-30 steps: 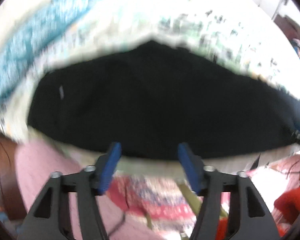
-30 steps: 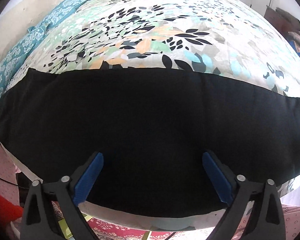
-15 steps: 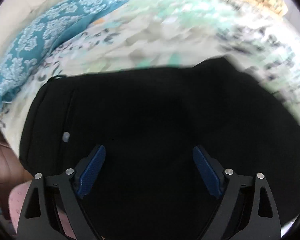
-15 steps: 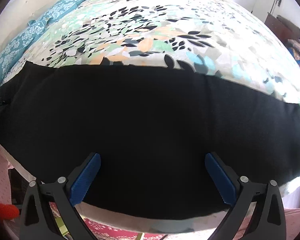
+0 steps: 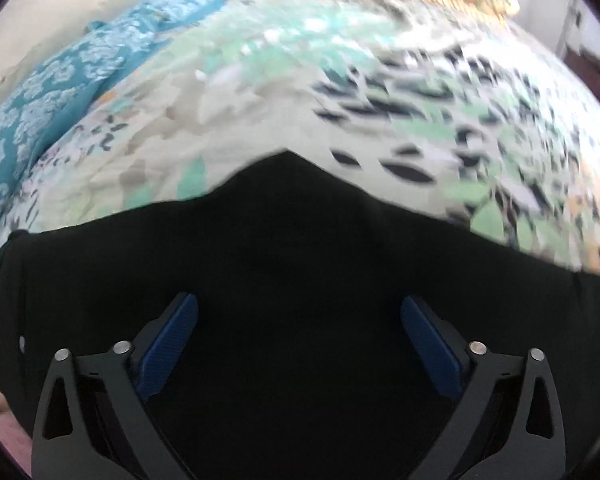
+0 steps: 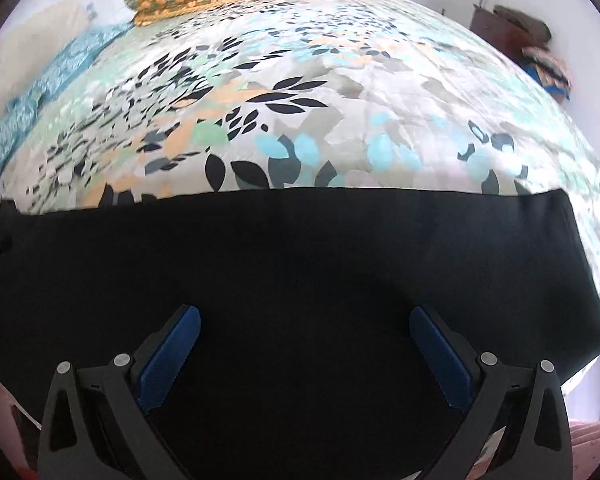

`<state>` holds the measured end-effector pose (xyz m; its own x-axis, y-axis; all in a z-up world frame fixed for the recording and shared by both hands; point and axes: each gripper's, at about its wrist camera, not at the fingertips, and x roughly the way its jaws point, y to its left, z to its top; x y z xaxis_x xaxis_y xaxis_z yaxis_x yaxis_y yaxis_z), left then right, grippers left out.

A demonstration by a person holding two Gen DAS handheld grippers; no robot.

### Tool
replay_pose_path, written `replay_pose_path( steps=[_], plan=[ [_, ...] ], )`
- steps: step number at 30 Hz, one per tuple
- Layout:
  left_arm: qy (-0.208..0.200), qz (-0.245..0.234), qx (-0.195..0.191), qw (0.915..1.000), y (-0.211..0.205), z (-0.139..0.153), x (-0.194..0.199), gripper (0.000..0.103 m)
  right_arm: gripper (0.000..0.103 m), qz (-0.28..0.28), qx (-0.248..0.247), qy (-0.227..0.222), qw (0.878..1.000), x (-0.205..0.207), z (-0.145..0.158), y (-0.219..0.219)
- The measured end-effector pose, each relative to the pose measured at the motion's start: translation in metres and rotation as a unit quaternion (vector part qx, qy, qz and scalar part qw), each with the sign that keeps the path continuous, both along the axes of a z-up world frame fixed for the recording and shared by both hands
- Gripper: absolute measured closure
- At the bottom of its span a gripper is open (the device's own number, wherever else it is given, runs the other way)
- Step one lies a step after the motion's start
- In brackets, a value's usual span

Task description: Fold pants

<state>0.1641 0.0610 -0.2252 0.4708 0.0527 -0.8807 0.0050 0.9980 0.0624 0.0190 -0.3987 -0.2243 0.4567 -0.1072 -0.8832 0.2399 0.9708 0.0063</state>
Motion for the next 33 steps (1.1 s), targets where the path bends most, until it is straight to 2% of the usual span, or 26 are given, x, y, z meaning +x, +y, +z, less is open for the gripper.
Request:
replay_pose_path(
  steps=[2, 3, 5, 6, 8, 9, 11, 15, 18, 22, 26, 30, 33],
  plan=[
    [-0.007, 0.005, -0.021, 0.9998, 0.002, 0.012, 0.004, 0.003, 0.0, -0.003, 0.002, -0.002, 1.0, -0.001, -0.001, -0.001],
    [-0.026, 0.004, -0.029, 0.9992, 0.0, 0.019, 0.008, 0.002, 0.0, -0.004, 0.002, -0.001, 1.0, 0.0, -0.001, -0.001],
    [-0.068, 0.006, -0.024, 0.9974, -0.003, 0.026, 0.016, 0.001, 0.0, -0.011, 0.001, 0.0, 1.0, 0.002, -0.003, -0.002],
    [-0.075, 0.008, -0.014, 0.997, -0.003, 0.022, 0.022, 0.001, 0.0, -0.013, 0.0, 0.0, 1.0, 0.002, -0.003, -0.001],
    [-0.049, 0.014, 0.016, 0.9986, -0.001, -0.006, 0.037, 0.0, 0.0, -0.019, -0.002, 0.001, 1.0, 0.005, -0.004, 0.002],
    [-0.036, 0.01, 0.006, 0.9993, 0.002, -0.021, 0.042, 0.0, 0.0, -0.021, -0.003, 0.002, 1.0, 0.007, -0.005, 0.002],
    [-0.053, 0.019, -0.027, 0.9981, 0.011, -0.016, 0.039, 0.0, 0.0, -0.025, -0.005, -0.001, 1.0, 0.007, -0.005, 0.003],
    [-0.047, 0.022, -0.012, 0.9986, 0.008, -0.017, 0.042, 0.0, 0.0, -0.029, -0.011, -0.021, 0.999, 0.001, -0.005, 0.004],
    [-0.047, 0.023, -0.016, 0.9985, 0.008, -0.018, 0.039, 0.0, 0.0, -0.029, -0.018, -0.038, 0.999, -0.003, -0.006, 0.005],
    [-0.048, 0.023, -0.015, 0.9985, 0.008, -0.017, 0.039, 0.0, 0.0, -0.038, -0.019, -0.031, 0.999, 0.0, -0.005, 0.005],
    [-0.047, 0.023, -0.015, 0.9985, 0.007, -0.018, 0.04, 0.0, 0.0, -0.074, -0.022, -0.008, 0.997, 0.004, -0.004, 0.008],
    [-0.047, 0.023, -0.016, 0.9985, 0.008, -0.017, 0.04, 0.0, 0.0, -0.136, -0.022, 0.015, 0.99, 0.008, -0.002, 0.012],
    [-0.047, 0.023, -0.016, 0.9985, 0.008, -0.017, 0.04, 0.0, 0.0, -0.162, -0.028, 0.014, 0.986, 0.006, -0.003, 0.016]
  ],
)
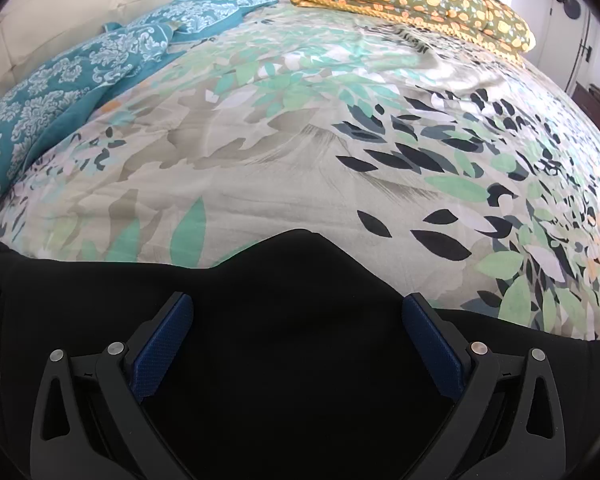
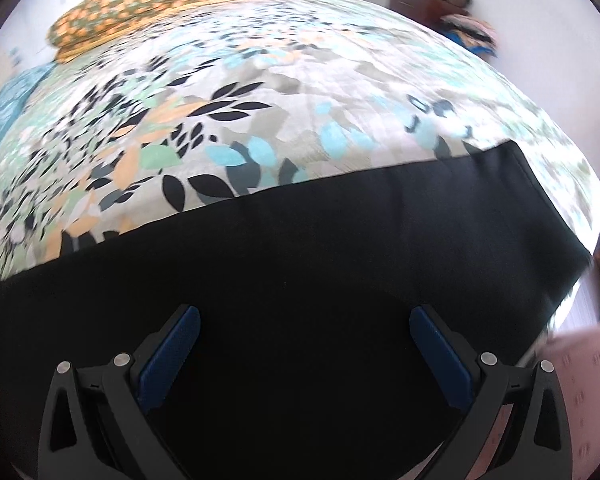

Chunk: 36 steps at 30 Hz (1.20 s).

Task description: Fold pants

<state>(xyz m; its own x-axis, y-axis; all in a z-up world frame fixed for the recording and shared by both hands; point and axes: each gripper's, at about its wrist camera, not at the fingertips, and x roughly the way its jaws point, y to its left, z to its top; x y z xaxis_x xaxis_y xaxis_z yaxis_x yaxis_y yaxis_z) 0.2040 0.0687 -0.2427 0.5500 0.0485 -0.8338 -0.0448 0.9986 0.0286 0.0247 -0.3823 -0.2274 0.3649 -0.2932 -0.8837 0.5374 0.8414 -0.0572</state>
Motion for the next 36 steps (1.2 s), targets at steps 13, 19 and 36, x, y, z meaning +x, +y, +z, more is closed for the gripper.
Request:
replay_pose_path(
  steps=[13, 19, 36],
  plan=[
    [0.0, 0.0, 0.0, 1.0, 0.0, 0.0, 0.0, 0.0, 0.0, -0.036, -0.023, -0.019, 0.999, 0.007, -0.004, 0.0],
    [0.0, 0.0, 0.0, 1.0, 0.0, 0.0, 0.0, 0.0, 0.0, -0.043, -0.024, -0.019, 0.999, 0.007, -0.004, 0.001],
    [0.0, 0.0, 0.0, 1.0, 0.0, 0.0, 0.0, 0.0, 0.0, -0.007, -0.013, -0.058, 0.998, -0.003, -0.004, -0.002]
  ],
)
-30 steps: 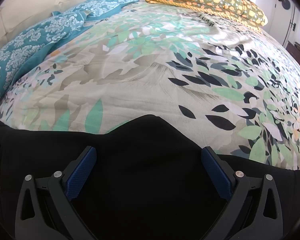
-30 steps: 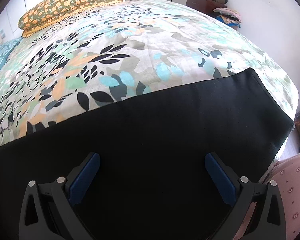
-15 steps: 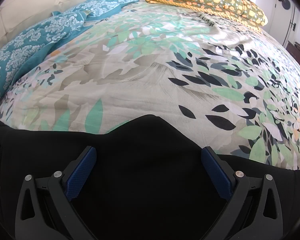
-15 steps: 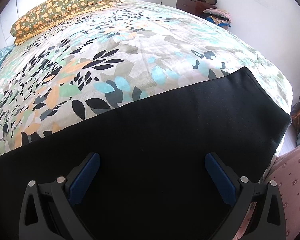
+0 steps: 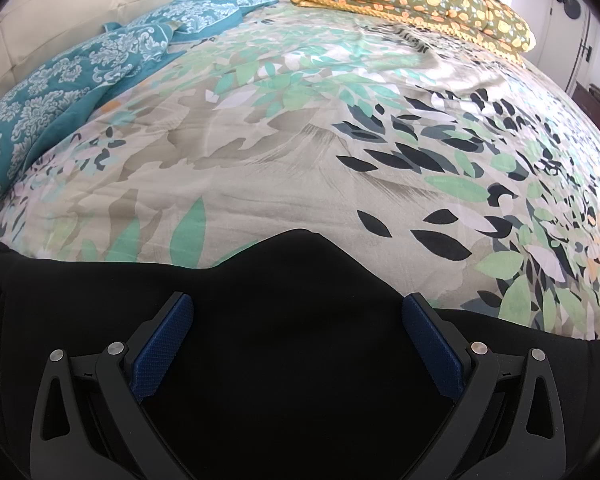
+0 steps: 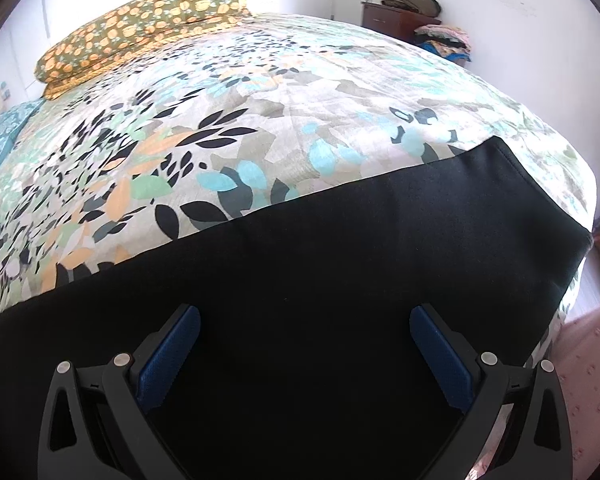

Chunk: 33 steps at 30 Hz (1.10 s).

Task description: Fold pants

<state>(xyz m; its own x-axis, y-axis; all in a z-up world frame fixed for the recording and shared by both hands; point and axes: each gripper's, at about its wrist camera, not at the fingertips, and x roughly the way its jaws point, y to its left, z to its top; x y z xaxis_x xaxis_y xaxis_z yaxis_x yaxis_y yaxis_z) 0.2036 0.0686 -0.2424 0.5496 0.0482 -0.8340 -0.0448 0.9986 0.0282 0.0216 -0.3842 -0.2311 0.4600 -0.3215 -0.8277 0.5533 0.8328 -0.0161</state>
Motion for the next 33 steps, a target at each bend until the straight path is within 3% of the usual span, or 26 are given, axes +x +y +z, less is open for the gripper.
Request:
replay_pose_path(
  steps=[7, 12, 15, 17, 20, 27, 30, 33],
  plan=[
    [0.0, 0.0, 0.0, 1.0, 0.0, 0.0, 0.0, 0.0, 0.0, 0.09, 0.036, 0.02, 0.995, -0.004, 0.013, -0.018],
    [0.0, 0.0, 0.0, 1.0, 0.0, 0.0, 0.0, 0.0, 0.001, 0.023, 0.049, -0.122, 0.991, -0.059, 0.074, -0.104],
    [0.0, 0.0, 0.0, 1.0, 0.0, 0.0, 0.0, 0.0, 0.0, 0.0, 0.084, -0.166, 0.983, -0.078, 0.096, -0.182],
    [0.0, 0.0, 0.0, 1.0, 0.0, 0.0, 0.0, 0.0, 0.0, 0.014, 0.159, -0.157, 0.975, -0.076, 0.093, -0.231],
    [0.0, 0.0, 0.0, 1.0, 0.0, 0.0, 0.0, 0.0, 0.005, 0.05, 0.242, -0.116, 0.962, -0.065, 0.075, -0.265],
    [0.0, 0.0, -0.001, 1.0, -0.001, 0.0, -0.001, 0.0, 0.025, 0.145, 0.289, 0.002, 0.946, -0.036, 0.015, -0.263],
    [0.0, 0.0, -0.001, 1.0, -0.001, 0.0, -0.001, 0.0, 0.04, 0.166, 0.321, 0.017, 0.932, -0.033, -0.004, -0.263],
    [0.0, 0.0, 0.0, 1.0, -0.001, 0.0, -0.001, 0.0, 0.042, 0.169, 0.352, 0.009, 0.921, -0.035, -0.01, -0.266]
  ],
)
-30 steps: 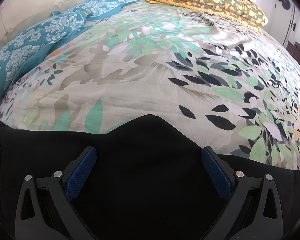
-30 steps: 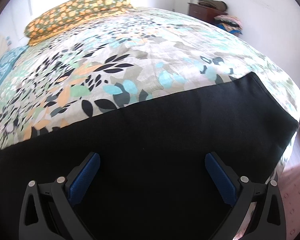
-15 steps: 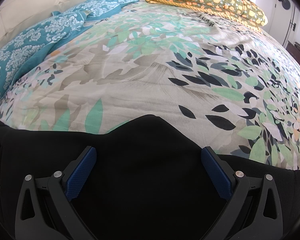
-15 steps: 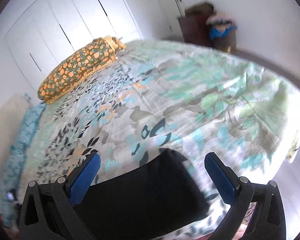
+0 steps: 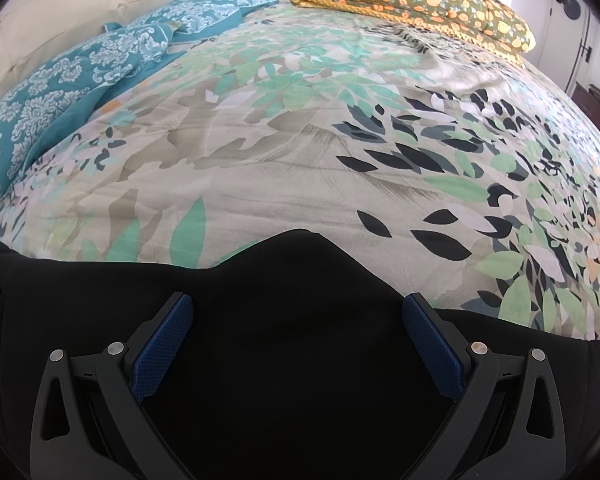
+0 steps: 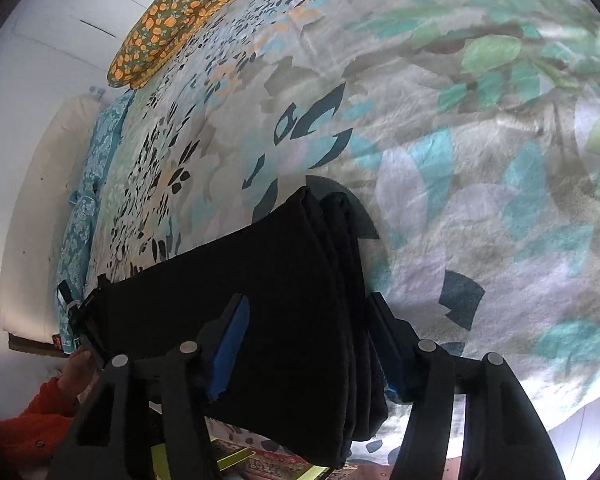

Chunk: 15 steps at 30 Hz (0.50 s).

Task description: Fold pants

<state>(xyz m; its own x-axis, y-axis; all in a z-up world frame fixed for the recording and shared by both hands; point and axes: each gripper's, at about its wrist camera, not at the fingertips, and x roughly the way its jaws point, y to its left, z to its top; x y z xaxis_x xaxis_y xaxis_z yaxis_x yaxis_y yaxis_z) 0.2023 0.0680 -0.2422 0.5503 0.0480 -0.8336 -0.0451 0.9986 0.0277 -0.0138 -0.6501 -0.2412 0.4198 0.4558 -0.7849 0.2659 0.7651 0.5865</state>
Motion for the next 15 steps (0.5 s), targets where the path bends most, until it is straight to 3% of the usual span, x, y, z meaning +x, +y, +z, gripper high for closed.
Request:
replay_pose_path(
  steps=[3, 8, 9, 10, 11, 15],
  plan=[
    [0.0, 0.0, -0.001, 1.0, 0.0, 0.0, 0.0, 0.0, 0.042, 0.01, 0.045, 0.001, 0.999, -0.002, -0.008, -0.003],
    [0.0, 0.0, 0.0, 1.0, 0.0, 0.0, 0.0, 0.0, 0.048, -0.017, 0.067, 0.01, 0.998, -0.002, -0.018, -0.009],
    [0.0, 0.0, 0.0, 1.0, 0.0, 0.0, 0.0, 0.0, 0.053, -0.018, 0.064, 0.014, 0.998, -0.001, -0.018, -0.009],
    [0.0, 0.0, -0.001, 1.0, 0.0, 0.0, 0.0, 0.0, 0.073, -0.021, 0.069, 0.022, 0.997, -0.002, -0.019, -0.011],
    [0.0, 0.0, -0.001, 1.0, 0.0, 0.0, 0.0, 0.0, 0.087, -0.027, 0.105, 0.025, 0.994, -0.004, -0.023, -0.01],
    [0.0, 0.001, -0.001, 1.0, 0.0, 0.0, 0.0, 0.0, 0.089, -0.043, 0.15, -0.021, 0.988, -0.009, -0.002, 0.011]
  ],
)
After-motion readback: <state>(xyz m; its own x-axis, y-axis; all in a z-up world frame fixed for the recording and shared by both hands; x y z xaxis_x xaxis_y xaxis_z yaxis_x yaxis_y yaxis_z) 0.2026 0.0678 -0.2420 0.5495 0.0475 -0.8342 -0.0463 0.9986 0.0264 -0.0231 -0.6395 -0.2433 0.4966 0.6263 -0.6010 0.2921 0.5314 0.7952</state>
